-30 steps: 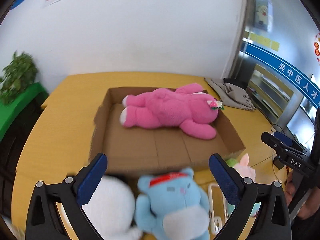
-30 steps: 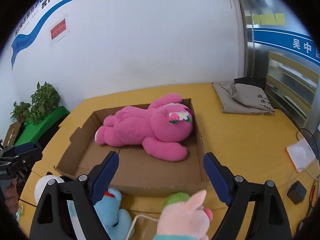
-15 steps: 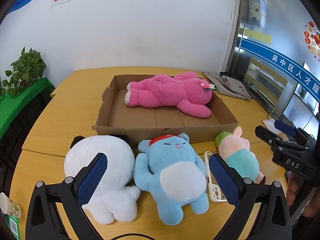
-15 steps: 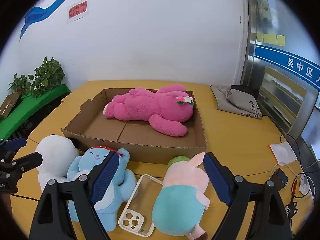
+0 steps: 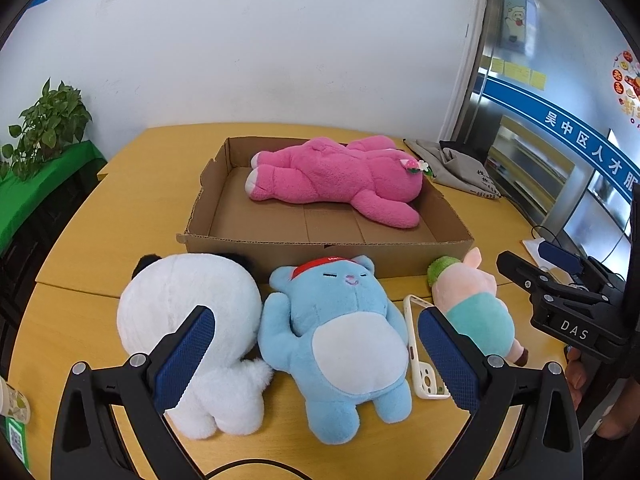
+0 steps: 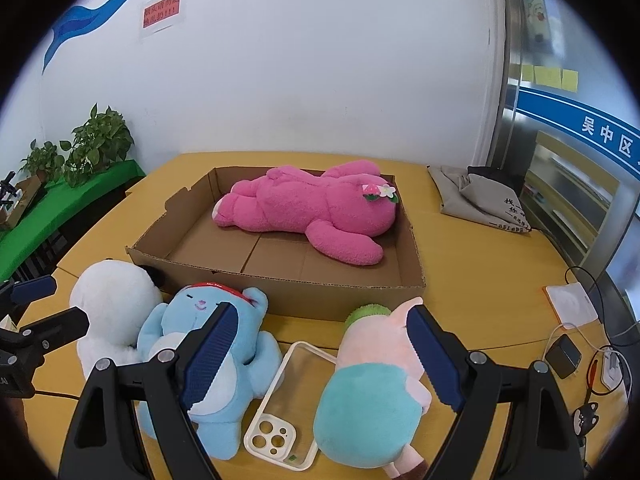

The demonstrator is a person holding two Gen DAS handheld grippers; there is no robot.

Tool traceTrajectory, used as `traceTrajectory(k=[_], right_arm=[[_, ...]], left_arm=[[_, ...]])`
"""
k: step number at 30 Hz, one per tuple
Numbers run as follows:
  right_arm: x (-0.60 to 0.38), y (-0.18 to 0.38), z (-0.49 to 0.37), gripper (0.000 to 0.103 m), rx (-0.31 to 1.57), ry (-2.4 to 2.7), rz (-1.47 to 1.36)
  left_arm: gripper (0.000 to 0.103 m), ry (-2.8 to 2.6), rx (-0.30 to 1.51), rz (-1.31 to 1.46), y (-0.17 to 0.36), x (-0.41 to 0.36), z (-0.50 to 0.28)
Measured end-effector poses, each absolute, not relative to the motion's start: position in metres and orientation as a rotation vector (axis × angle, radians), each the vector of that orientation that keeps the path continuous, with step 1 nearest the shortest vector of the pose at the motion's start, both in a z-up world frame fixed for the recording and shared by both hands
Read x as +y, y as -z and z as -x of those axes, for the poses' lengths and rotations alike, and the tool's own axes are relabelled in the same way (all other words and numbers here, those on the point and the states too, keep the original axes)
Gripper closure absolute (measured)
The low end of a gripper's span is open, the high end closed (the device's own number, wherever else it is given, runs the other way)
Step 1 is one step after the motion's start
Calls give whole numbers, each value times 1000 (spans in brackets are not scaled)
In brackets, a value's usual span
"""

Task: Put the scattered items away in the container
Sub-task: 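Withdraw both open grippers from the box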

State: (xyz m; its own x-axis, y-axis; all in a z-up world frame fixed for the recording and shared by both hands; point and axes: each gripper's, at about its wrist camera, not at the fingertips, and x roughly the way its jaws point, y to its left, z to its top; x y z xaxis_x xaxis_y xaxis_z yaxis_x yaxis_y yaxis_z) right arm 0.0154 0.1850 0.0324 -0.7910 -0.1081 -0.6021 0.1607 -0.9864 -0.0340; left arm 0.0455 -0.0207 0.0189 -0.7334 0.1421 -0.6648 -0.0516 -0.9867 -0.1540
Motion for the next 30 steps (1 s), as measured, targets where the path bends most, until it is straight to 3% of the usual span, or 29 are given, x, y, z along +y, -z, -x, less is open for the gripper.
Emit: traceTrajectory(k=[30], right_arm=[[186, -17, -10, 16, 126, 2820, -1029]], left_arm=[[0, -2830, -199, 1141, -13, -21, -40]])
